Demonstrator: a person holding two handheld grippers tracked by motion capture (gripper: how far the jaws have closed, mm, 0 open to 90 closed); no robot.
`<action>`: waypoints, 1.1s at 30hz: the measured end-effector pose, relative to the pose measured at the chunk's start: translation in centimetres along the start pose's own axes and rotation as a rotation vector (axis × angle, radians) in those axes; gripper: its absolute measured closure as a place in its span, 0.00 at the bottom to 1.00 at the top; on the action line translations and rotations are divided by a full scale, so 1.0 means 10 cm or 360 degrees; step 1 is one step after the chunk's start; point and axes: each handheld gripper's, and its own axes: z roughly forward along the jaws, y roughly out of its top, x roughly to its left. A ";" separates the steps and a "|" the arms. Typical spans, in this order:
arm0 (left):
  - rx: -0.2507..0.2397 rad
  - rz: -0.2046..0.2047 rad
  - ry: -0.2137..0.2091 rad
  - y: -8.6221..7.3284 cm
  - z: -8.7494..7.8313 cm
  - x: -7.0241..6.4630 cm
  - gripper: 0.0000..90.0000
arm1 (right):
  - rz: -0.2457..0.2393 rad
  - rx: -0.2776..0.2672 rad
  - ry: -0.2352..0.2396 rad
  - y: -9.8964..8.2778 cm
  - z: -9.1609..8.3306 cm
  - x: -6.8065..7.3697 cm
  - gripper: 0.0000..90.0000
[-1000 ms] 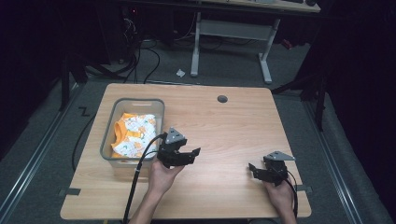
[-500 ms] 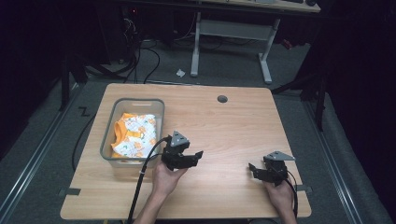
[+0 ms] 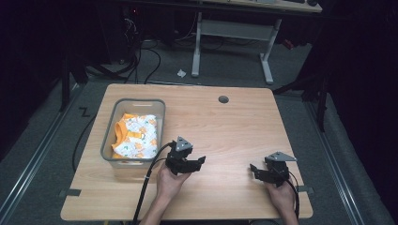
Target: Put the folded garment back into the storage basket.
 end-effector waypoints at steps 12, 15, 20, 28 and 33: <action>0.0048 -0.0008 0.0048 -0.11 0.17 0.00 0.41 | 0.0000 0.0000 0.0000 0.00 0.00 0.00 0.30; 0.0074 0.0002 0.0077 -0.15 0.21 0.01 0.41 | 0.0000 0.0000 0.0000 0.00 0.00 0.00 0.30; 0.0109 -0.0005 0.0121 -0.23 0.29 0.04 0.41 | 0.0000 0.0000 0.0000 0.00 0.00 0.00 0.30; 0.0124 0.0008 0.0188 -0.30 0.34 0.07 0.41 | 0.0000 0.0000 0.0000 0.00 0.00 0.00 0.30; 0.0104 0.0064 0.0258 -0.33 0.35 0.06 0.40 | 0.0000 0.0000 0.0000 0.00 0.00 0.00 0.30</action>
